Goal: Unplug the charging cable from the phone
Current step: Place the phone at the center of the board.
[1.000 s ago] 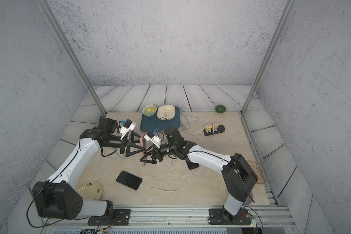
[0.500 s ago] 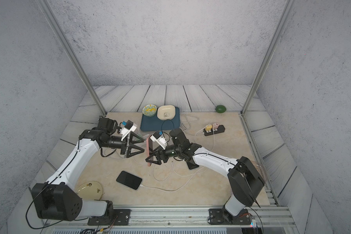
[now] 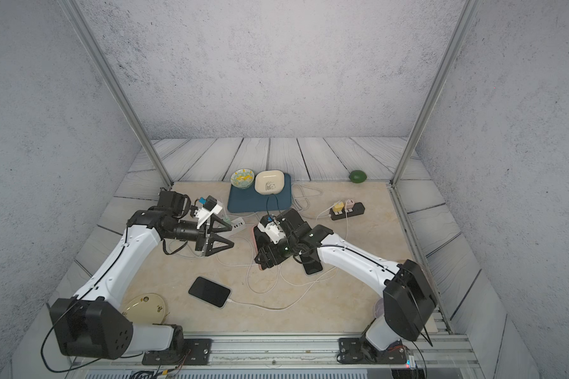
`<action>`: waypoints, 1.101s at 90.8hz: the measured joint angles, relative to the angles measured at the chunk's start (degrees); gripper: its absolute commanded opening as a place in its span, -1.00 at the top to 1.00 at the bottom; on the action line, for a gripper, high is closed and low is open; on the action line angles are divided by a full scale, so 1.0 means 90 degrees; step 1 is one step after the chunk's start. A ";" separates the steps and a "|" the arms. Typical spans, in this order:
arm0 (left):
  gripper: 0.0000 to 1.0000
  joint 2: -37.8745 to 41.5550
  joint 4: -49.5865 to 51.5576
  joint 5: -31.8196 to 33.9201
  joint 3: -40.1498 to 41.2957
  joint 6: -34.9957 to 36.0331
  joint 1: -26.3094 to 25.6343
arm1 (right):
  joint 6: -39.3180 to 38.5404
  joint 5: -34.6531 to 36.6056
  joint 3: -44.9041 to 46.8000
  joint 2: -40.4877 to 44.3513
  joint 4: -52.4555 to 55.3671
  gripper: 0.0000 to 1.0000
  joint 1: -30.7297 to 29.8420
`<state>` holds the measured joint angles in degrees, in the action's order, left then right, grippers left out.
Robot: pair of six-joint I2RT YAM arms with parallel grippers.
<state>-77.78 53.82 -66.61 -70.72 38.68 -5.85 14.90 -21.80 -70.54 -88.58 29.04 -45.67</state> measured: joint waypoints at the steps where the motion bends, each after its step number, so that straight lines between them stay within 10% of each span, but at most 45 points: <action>1: -0.97 0.0005 0.0000 0.0000 0.0000 0.0002 0.0000 | 0.0002 0.0049 -0.0027 -0.0007 0.0063 0.60 0.0000; 100: -0.96 0.0066 0.0056 0.0097 0.0000 0.0068 0.0000 | 0.0338 0.2108 -0.1598 -0.2827 0.3563 0.55 -0.0012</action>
<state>-77.19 54.33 -65.73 -70.72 39.29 -5.85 17.93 -2.83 -84.93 -114.02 61.10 -45.78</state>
